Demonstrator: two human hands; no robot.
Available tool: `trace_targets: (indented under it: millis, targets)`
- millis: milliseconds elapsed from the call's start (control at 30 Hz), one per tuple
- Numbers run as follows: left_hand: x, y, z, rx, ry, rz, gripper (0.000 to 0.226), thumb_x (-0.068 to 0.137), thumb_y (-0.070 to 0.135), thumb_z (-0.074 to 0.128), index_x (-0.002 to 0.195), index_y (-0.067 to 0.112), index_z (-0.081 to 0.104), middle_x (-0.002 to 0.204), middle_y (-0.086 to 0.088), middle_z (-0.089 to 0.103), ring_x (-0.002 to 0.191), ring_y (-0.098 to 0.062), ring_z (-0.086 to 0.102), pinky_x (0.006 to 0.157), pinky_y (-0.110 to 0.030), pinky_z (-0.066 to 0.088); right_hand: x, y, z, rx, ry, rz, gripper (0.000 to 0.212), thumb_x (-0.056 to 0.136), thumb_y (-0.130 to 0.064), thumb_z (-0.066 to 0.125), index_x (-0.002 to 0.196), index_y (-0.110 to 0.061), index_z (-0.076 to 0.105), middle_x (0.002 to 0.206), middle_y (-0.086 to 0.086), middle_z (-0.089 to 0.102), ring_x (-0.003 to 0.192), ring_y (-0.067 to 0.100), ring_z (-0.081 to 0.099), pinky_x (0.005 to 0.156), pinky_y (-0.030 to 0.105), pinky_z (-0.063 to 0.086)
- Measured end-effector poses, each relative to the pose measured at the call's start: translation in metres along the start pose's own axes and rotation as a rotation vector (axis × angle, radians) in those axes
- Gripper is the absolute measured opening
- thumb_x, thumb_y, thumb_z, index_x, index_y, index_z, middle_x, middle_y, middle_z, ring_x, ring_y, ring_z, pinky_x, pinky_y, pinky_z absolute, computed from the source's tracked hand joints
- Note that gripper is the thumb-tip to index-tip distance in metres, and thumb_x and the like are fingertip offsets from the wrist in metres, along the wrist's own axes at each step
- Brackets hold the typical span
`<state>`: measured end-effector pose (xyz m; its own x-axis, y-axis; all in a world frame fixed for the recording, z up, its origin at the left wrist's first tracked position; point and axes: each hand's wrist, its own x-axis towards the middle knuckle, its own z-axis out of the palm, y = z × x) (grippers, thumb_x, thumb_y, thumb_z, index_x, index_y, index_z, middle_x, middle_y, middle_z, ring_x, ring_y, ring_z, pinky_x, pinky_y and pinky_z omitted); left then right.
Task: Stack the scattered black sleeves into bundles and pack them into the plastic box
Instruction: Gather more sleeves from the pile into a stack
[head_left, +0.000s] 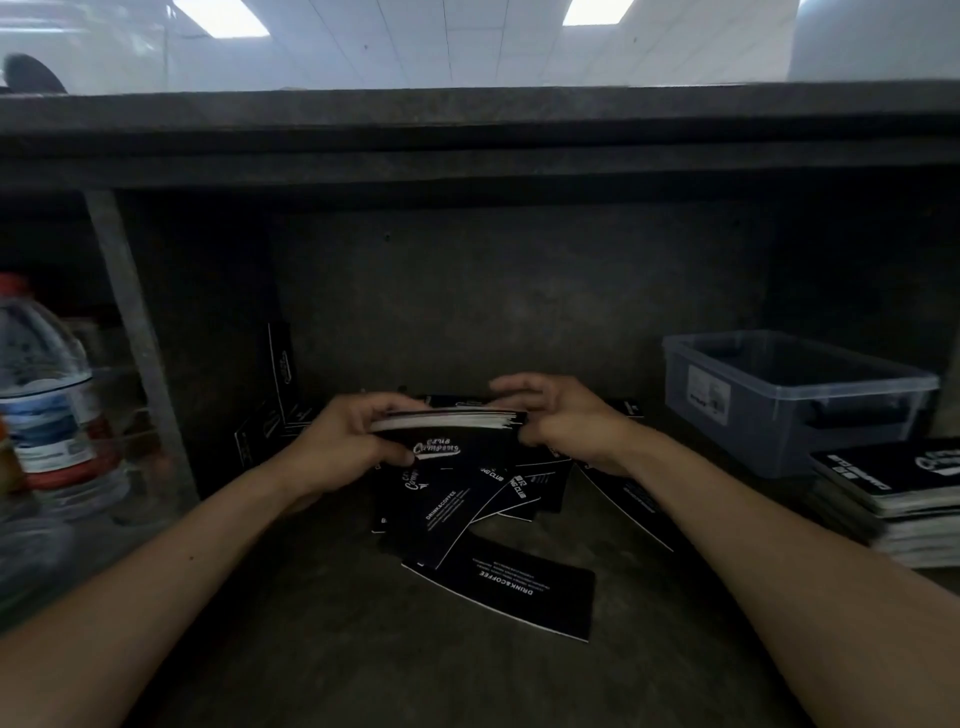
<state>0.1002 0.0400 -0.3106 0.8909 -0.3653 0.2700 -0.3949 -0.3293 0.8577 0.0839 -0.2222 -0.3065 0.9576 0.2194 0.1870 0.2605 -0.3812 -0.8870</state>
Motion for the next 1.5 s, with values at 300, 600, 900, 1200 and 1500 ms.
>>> trace_targets:
  millis: [300,600,900,1200,1500]
  targets:
    - [0.004,-0.005,-0.019,0.056,0.213,-0.206,0.040,0.074,-0.008,0.067,0.098,0.024,0.073,0.092,0.002,0.072,0.081,-0.011,0.061,0.053,-0.015,0.045,-0.011,-0.007,0.005,-0.402,-0.221,0.011,0.056,0.065,-0.031,0.090,0.117,-0.035,0.070,0.123,-0.021,0.064,0.114,-0.011,0.053,0.091,0.006,0.036]
    - [0.002,-0.007,-0.014,0.043,0.205,-0.122,0.042,0.075,-0.013,0.069,0.098,0.022,0.072,0.095,0.006,0.075,0.091,-0.015,0.069,0.075,-0.018,0.053,0.002,0.010,-0.017,-0.688,0.063,-0.148,0.020,0.077,-0.013,0.075,0.090,-0.026,0.080,0.096,-0.009,0.075,0.088,0.004,0.068,0.087,0.028,0.054]
    - [0.005,-0.011,-0.014,0.065,0.199,-0.097,0.044,0.076,-0.012,0.071,0.108,0.018,0.071,0.105,-0.004,0.074,0.092,-0.014,0.069,0.075,-0.014,0.054,-0.007,-0.014,0.008,-0.682,-0.118,-0.010,0.048,0.068,-0.043,0.087,0.111,-0.028,0.074,0.080,-0.026,0.057,0.075,-0.009,0.054,0.065,0.007,0.038]
    - [0.004,-0.012,-0.012,0.028,0.204,-0.084,0.046,0.080,-0.014,0.068,0.105,0.025,0.065,0.098,0.005,0.071,0.068,0.009,0.068,0.059,-0.002,0.047,-0.013,-0.011,-0.001,-0.702,-0.117,0.129,0.082,0.059,-0.071,0.079,0.128,-0.029,0.064,0.125,-0.014,0.059,0.118,0.007,0.055,0.104,0.030,0.046]
    - [0.006,-0.014,-0.011,0.053,0.177,-0.074,0.049,0.082,-0.012,0.068,0.110,0.028,0.062,0.101,0.005,0.069,0.088,-0.003,0.065,0.068,-0.005,0.050,-0.021,-0.021,-0.032,-0.628,-0.178,0.102,0.047,0.059,-0.036,0.093,0.103,-0.036,0.076,0.107,-0.018,0.072,0.104,-0.002,0.063,0.098,0.020,0.048]
